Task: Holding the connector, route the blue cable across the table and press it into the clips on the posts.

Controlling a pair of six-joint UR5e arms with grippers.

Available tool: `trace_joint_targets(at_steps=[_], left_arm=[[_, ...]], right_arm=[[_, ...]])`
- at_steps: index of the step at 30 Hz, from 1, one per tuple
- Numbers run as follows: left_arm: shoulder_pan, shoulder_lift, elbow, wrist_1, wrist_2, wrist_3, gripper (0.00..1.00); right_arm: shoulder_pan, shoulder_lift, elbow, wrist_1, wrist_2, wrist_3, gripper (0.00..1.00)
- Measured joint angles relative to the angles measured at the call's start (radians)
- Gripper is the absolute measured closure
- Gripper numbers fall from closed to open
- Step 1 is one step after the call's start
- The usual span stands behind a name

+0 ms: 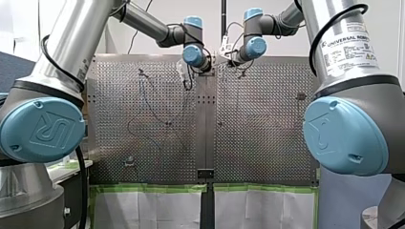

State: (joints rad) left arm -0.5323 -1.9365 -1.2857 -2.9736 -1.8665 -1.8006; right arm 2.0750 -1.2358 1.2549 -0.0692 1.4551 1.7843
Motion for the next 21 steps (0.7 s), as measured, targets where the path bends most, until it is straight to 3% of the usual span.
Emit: trace_joint_targets(at_steps=[6,15,17,18,19,20,21], left_arm=[[0.005,-0.044,0.020,-0.003,-0.017,-0.001,0.00],[-0.004,-0.052,0.025,-0.033,-0.066,0.004,0.00],[-0.009,-0.052,0.025,-0.033,-0.070,0.004,0.37],[-0.012,-0.052,0.025,-0.032,-0.071,0.004,0.37],[-0.014,-0.052,0.025,-0.031,-0.072,0.004,0.55],[-0.015,-0.052,0.025,-0.029,-0.073,0.004,0.80],[-0.017,-0.052,0.025,-0.026,-0.075,0.004,0.80]], right_arm=[[0.001,0.000,0.000,-0.001,-0.003,0.002,1.00],[0.001,0.000,0.001,0.000,-0.014,0.004,1.00],[0.001,0.001,0.001,0.000,-0.014,0.004,1.00],[0.001,0.001,0.001,0.000,-0.014,0.003,1.00],[0.002,0.001,0.001,0.000,-0.014,0.002,1.00],[0.002,0.001,0.001,0.000,-0.015,0.002,1.00],[0.003,0.001,0.001,0.000,-0.014,0.001,1.00]])
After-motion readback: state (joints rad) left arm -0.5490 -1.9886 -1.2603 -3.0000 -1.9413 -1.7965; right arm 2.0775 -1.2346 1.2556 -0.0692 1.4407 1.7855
